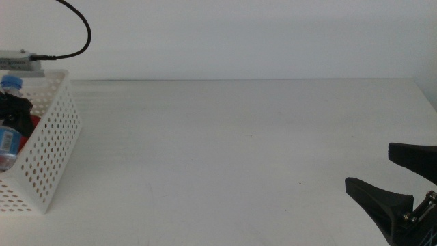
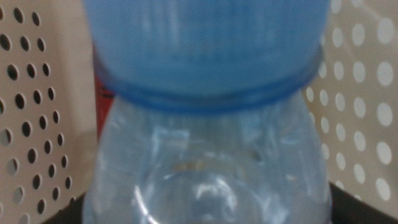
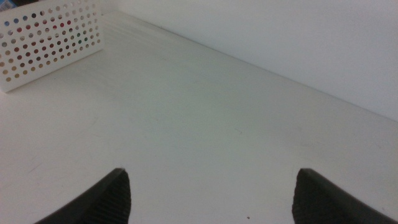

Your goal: Use arms to grab the bottles and put them into the dustbin to the left of the table.

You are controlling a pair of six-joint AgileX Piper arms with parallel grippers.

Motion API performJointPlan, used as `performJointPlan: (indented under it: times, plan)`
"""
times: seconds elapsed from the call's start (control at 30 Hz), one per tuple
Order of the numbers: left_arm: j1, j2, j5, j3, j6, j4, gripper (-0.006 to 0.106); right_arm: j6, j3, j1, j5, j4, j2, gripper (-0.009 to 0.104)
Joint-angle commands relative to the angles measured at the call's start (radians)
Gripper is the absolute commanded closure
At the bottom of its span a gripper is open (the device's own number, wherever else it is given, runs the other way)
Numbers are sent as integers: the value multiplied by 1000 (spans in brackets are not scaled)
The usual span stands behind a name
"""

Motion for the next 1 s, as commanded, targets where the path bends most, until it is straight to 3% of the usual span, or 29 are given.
performJointPlan:
  times: [0.0, 0.07, 0.43, 0.7, 0.97]
  plan:
    - [1, -60, -19, -39, 6, -19, 19, -5, -27, 2, -70, 0, -2, 27]
    - [1, -60, -18, -39, 11, -19, 10, -5, -27, 2, -70, 0, -2, 27]
    - [-34, -114, 56, -40, -93, -11, 11, -5, -27, 2, -70, 0, -2, 27]
    - [-74, -311, 27, 36, -185, -17, 22, -5, -27, 2, -68, 0, -2, 27]
    - [-74, -644, -155, 252, -179, -144, 37, -5, -27, 2, -68, 0, -2, 27]
